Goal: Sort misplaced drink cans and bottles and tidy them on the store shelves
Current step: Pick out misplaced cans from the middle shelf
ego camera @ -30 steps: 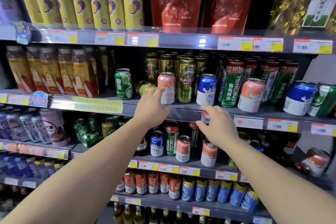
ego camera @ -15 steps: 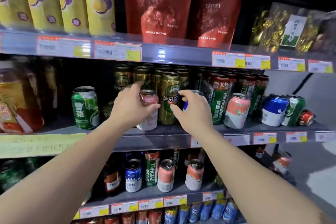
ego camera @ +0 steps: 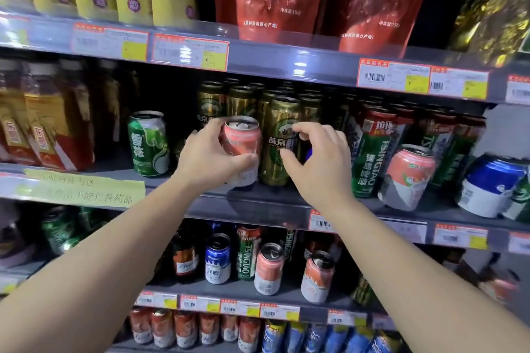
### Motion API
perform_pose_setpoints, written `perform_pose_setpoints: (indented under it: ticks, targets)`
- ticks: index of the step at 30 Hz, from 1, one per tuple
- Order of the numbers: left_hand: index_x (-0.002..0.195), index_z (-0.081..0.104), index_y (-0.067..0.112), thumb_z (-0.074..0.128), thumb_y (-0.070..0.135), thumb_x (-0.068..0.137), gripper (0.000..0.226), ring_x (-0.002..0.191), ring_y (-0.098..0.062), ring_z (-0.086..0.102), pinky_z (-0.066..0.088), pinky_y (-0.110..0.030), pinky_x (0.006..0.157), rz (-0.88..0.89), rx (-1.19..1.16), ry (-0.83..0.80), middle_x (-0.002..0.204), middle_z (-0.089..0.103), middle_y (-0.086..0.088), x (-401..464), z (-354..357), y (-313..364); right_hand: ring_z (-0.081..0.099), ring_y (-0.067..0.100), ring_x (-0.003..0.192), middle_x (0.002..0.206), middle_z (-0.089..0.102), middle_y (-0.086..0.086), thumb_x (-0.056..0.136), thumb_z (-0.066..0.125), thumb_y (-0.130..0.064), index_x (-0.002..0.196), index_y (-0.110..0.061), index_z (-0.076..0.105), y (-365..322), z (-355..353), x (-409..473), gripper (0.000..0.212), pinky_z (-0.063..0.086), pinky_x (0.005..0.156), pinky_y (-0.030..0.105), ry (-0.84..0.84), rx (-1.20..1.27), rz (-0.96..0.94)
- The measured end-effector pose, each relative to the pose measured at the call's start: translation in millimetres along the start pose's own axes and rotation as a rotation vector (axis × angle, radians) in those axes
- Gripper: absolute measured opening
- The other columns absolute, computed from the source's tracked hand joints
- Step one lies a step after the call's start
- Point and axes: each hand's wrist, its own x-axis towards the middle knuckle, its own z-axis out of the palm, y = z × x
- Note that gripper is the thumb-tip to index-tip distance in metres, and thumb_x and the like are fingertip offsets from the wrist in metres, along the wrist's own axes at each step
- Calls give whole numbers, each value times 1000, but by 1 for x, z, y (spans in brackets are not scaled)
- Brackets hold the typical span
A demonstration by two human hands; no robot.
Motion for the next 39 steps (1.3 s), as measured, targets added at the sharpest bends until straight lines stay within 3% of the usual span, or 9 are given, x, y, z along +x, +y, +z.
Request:
perform_pose_setpoints:
  ticks: [3, 8, 11, 16, 19, 25, 31, 34, 39]
  targets:
    - [127, 51, 28, 85, 34, 68, 68, 95, 4, 61, 48, -18, 85, 49, -279, 37, 105, 61, 20, -26, -17, 14, 50, 5, 93, 110, 52, -12, 82, 72, -30, 129, -28, 53, -10, -17, -14, 52, 45, 85, 26, -183, 195, 56]
    - [125, 51, 29, 87, 24, 66, 69, 93, 15, 59, 42, -1, 73, 134, -262, -206, 106, 60, 24, -89, -19, 17, 60, 5, 92, 114, 62, -15, 75, 75, -26, 133, -38, 47, -16, -31, -65, 66, 51, 81, 27, -609, 235, 172]
    - [127, 51, 28, 90, 34, 59, 78, 100, 10, 59, 44, -9, 84, 61, -247, -310, 110, 63, 21, -120, 11, -9, 61, 8, 89, 105, 65, -13, 71, 73, -20, 122, -35, 54, -1, -19, -111, 56, 50, 79, 28, -669, 218, 257]
    - [127, 52, 30, 91, 28, 59, 78, 98, 12, 58, 40, -6, 83, -93, -272, -382, 109, 62, 23, -156, 81, -49, 62, 13, 104, 121, 64, -9, 75, 72, -24, 137, -33, 48, 56, 16, -176, 67, 52, 91, 36, -734, 237, 456]
    - [124, 48, 31, 90, 28, 62, 75, 93, 19, 56, 38, -2, 78, -179, -258, -430, 104, 61, 24, -160, 117, -58, 58, 14, 107, 128, 60, -3, 83, 71, -25, 139, -26, 48, 98, 16, -191, 61, 45, 87, 26, -670, 111, 579]
    - [108, 47, 25, 85, 21, 63, 58, 84, 4, 62, 49, -11, 73, -245, -228, -468, 97, 64, 11, -156, 191, -55, 52, 14, 62, 79, 57, -1, 89, 62, -20, 130, -20, 52, 156, 29, -205, 41, 40, 55, 26, -718, 6, 631]
    - [118, 50, 25, 73, 44, 70, 56, 102, -17, 59, 53, -38, 84, -286, -34, -345, 113, 59, 4, -170, 241, -60, 61, 20, 93, 115, 64, -1, 90, 61, -27, 123, -26, 53, 179, 60, -220, 34, 54, 80, 36, -879, -21, 640]
    - [133, 43, 19, 72, 38, 76, 67, 115, -21, 56, 49, -38, 92, -311, -27, -276, 128, 56, 1, -164, 254, -59, 57, 19, 109, 136, 56, -2, 94, 57, -26, 140, -27, 44, 189, 59, -219, 48, 47, 86, 30, -862, -73, 648]
    - [125, 43, 15, 69, 21, 82, 50, 112, -29, 55, 46, -36, 84, -346, -36, -253, 126, 53, -8, -158, 270, -50, 49, 18, 128, 145, 48, -5, 93, 58, -29, 146, -27, 39, 184, 44, -213, 56, 42, 104, 32, -851, -16, 657]
